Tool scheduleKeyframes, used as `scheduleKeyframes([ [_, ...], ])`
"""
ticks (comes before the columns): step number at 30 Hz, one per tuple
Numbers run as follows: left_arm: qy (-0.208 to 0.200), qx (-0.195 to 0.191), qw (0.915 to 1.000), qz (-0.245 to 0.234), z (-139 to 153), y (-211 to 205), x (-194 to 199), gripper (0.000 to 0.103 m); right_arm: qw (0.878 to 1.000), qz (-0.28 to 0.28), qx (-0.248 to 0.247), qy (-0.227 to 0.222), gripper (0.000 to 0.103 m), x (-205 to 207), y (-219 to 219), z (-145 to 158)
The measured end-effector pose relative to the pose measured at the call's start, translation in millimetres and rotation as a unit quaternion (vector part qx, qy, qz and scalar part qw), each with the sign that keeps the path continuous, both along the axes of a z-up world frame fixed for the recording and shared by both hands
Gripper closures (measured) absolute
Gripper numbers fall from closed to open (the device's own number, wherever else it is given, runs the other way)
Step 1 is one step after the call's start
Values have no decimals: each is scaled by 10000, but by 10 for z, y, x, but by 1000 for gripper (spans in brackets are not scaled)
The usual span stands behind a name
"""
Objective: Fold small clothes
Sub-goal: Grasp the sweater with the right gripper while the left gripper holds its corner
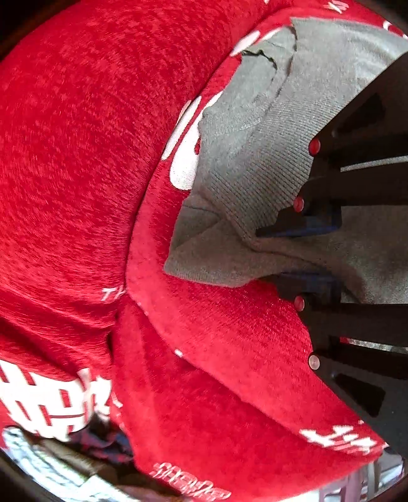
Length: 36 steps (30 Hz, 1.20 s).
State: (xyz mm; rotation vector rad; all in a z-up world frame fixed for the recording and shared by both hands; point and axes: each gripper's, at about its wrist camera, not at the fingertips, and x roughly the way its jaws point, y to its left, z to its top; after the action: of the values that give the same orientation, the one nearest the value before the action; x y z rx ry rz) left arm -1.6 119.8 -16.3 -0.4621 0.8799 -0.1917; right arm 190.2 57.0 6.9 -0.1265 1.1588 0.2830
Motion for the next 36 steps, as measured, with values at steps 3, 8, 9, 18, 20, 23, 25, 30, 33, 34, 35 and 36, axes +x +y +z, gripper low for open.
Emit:
scheduleKeyframes([
  [3,-9,134,9999,-12,16,-17,-18,80,9993,-77,368,-21,84,9,-112,53],
  [8,-91,368,9993,13,88,-100,-47,81,9966,-28,818,-91,85,-29,-330,189],
  [9,-98,408,9991,11,103,-115,-53,81,9953,-54,959,-83,85,-33,-406,213],
  [18,-300,705,9970,-82,352,-352,-74,81,9847,-173,1733,-106,85,-48,-861,364],
  [20,-357,785,9962,-132,399,-422,-84,81,9822,-203,1861,-114,85,-56,-960,401],
  [23,-454,964,9940,-243,482,-572,-104,81,9784,-244,2050,-136,85,-89,-1151,463],
  [25,-519,1080,9922,-345,531,-694,-120,81,9762,-277,2144,-159,85,-112,-1279,496],
  [30,-611,1248,9885,-593,616,-995,-151,81,9722,-357,2303,-226,86,-176,-1623,569],
  [33,-661,1375,9855,-746,656,-1180,-173,81,9692,-411,2413,-279,86,-214,-1823,607],
  [34,-673,1420,9844,-785,662,-1230,-171,81,9684,-431,2440,-292,87,-225,-1882,615],
  [35,-687,1469,9832,-839,674,-1299,-184,81,9678,-447,2458,-307,87,-236,-1934,622],
  [36,-700,1501,9822,-885,684,-1359,-195,81,9674,-463,2468,-333,87,-254,-2017,632],
])
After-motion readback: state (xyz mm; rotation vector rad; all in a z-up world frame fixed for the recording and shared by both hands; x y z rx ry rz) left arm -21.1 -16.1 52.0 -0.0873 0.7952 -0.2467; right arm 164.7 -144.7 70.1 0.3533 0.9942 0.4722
